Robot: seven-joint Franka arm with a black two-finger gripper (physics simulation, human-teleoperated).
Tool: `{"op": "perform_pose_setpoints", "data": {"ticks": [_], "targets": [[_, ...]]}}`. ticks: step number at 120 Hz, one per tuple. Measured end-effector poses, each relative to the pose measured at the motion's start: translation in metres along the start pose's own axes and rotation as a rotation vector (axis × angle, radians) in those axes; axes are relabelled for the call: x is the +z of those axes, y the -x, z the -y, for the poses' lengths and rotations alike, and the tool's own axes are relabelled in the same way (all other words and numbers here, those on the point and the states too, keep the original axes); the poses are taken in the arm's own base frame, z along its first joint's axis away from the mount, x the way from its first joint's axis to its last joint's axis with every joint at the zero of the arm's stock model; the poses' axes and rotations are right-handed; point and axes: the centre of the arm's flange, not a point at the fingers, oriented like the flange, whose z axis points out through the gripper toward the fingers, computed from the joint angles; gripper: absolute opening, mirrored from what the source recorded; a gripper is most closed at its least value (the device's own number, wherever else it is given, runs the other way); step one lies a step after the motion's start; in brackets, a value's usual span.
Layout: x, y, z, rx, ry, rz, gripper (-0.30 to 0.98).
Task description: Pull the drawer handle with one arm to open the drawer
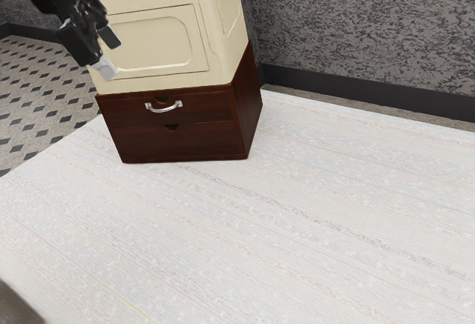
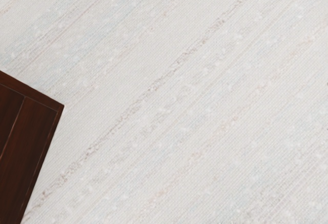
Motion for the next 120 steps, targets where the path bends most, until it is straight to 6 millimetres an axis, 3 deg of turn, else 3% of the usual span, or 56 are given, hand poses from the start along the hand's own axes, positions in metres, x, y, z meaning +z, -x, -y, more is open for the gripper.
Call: {"op": "perform_pose_setpoints", "data": {"ticks": [24,47,66,80,99,120], "targets": [[0.035,0.006,-0.009,0.2,-0.008,0.01,0.68],[0.071,0.002,0.019,0.321,-0.065,0.005,0.68],[0.1,0.023,0.033,0.321,-0.07,0.018,0.6],[0.106,0.04,0.041,0.302,-0.093,0.022,0.43],[0.117,0.05,0.035,0.31,-0.116,0.026,0.24],[0.131,0.046,0.042,0.327,-0.147,0.024,0.3]]}}
